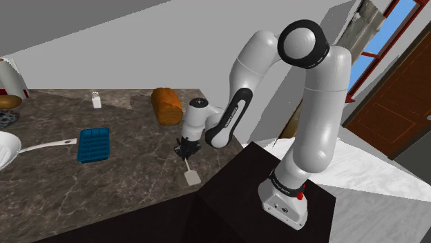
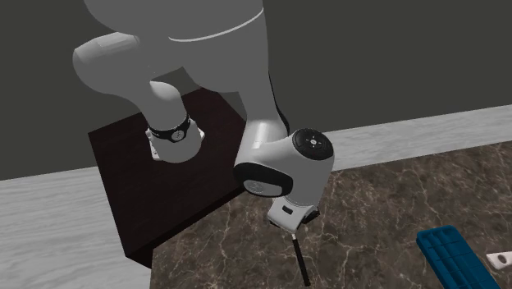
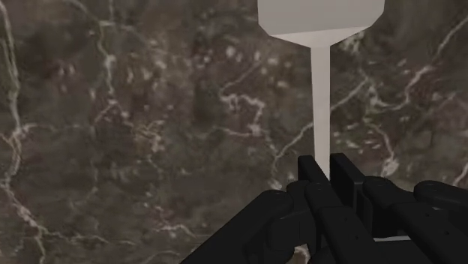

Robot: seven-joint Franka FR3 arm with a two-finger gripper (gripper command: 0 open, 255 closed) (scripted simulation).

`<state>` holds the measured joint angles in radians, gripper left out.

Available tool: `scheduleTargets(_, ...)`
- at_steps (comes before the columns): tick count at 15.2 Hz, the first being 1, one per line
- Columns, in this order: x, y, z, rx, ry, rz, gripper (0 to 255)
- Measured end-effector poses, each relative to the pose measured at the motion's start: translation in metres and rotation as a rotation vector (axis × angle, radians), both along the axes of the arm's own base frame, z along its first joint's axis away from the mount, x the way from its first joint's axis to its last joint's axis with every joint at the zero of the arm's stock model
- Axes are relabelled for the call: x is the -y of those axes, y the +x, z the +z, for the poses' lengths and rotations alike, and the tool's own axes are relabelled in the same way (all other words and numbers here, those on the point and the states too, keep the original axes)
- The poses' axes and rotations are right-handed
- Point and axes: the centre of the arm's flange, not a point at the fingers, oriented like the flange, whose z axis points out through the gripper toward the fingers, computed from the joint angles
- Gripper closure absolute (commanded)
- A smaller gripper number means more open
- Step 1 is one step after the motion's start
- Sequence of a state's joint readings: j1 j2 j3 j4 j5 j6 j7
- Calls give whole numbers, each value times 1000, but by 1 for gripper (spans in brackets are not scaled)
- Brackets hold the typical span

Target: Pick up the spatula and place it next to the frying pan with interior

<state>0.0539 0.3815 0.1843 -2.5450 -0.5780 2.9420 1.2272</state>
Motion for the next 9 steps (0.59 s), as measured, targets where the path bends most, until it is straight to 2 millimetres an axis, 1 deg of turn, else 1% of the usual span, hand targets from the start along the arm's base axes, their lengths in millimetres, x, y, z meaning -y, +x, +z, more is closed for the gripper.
scheduleTargets(9, 1, 0, 46, 1, 0, 0, 255)
